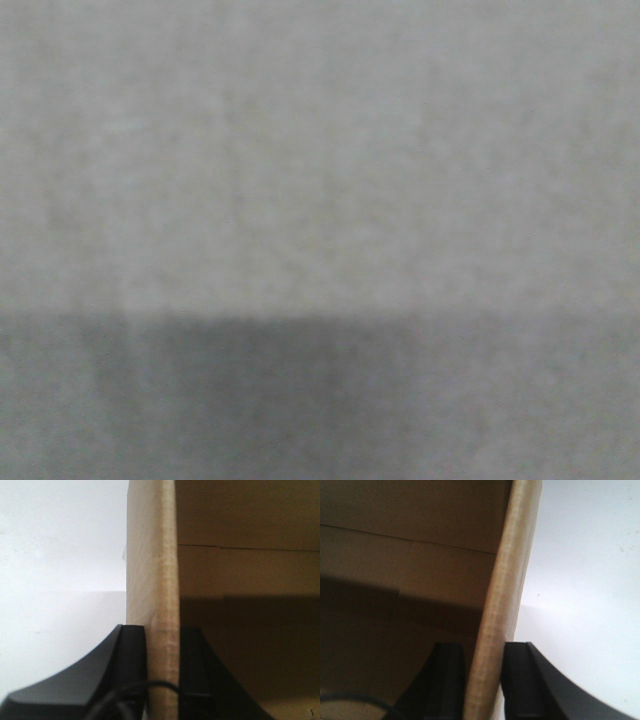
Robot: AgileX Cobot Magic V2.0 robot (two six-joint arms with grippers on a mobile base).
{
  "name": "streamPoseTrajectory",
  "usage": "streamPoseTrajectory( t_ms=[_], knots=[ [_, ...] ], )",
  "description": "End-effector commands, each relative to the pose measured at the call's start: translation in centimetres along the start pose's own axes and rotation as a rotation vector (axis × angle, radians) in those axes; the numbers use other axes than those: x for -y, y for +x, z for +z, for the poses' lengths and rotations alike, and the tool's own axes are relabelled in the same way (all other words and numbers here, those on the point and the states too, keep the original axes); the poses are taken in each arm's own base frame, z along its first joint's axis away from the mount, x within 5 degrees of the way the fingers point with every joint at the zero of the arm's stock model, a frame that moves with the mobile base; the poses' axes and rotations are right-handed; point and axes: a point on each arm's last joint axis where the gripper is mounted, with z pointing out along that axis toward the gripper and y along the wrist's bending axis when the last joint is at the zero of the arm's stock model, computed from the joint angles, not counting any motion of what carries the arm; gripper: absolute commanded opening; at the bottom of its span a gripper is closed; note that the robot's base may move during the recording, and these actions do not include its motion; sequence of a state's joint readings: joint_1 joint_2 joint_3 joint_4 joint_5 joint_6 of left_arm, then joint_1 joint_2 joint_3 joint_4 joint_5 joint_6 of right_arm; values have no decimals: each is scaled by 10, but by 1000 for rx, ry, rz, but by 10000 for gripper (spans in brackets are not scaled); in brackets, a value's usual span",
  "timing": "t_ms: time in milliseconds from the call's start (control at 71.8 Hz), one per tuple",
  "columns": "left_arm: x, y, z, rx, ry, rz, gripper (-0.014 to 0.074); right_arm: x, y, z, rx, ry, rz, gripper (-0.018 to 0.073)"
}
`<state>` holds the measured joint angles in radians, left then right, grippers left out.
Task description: Grab box from left shelf to table start
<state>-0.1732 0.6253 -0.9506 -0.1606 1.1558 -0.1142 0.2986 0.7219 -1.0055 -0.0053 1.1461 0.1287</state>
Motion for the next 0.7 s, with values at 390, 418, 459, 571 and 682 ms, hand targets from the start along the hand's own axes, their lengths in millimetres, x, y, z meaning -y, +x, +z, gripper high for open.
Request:
streamPoseTrajectory(
  t_ms=[390, 418, 459, 571, 682],
  knots=[
    [17, -14, -13, 135, 170, -77, -104, -1, -13, -8, 122, -10, -30, 67],
    [17, -14, -13, 135, 170, -77, -104, -1, -13, -8, 122, -10, -30, 67],
    [17, -14, -13, 135, 170, -77, -104, -1, -13, -8, 122, -10, -30, 67],
    [17, -14, -13, 135, 170, -77, -104, -2, -14, -8, 126, -11, -30, 67],
    [17, -14, -13, 135, 170, -77, -104, -2, -15, -8, 135, -11, -31, 67]
  ],
)
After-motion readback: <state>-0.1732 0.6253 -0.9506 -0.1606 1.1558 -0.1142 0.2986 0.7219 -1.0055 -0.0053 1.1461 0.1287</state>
